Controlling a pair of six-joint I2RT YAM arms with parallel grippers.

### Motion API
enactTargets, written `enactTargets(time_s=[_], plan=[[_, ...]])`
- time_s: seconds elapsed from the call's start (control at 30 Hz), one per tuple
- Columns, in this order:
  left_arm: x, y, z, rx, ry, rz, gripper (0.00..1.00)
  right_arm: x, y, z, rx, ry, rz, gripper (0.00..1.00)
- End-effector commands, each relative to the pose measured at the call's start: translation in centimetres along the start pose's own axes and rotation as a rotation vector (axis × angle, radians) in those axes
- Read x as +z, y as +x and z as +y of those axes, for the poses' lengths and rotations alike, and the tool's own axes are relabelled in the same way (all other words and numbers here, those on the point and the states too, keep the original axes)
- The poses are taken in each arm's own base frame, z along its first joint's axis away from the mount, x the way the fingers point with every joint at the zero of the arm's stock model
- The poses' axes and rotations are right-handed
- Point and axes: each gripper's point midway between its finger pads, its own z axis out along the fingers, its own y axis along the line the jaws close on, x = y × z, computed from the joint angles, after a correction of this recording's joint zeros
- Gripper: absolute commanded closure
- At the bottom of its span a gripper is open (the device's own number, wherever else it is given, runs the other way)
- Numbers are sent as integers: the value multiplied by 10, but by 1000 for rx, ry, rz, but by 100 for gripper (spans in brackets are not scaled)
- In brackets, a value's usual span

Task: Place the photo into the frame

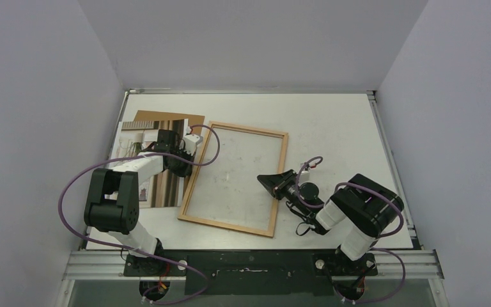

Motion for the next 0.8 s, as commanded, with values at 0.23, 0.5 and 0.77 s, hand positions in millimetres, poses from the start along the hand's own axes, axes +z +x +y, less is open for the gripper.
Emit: enactTargets(time_s=[0.23,0.5,0.77], plan=[[-7,-15,-12,14,40,-53,100,8,-5,41,81,-110,-1,95],[-8,-15,-12,12,41,-56,100,7,-5,26,16,-53,-3,95],[-8,-15,-12,11,39,-56,100,-1,-9,0,-113,58,1,95]])
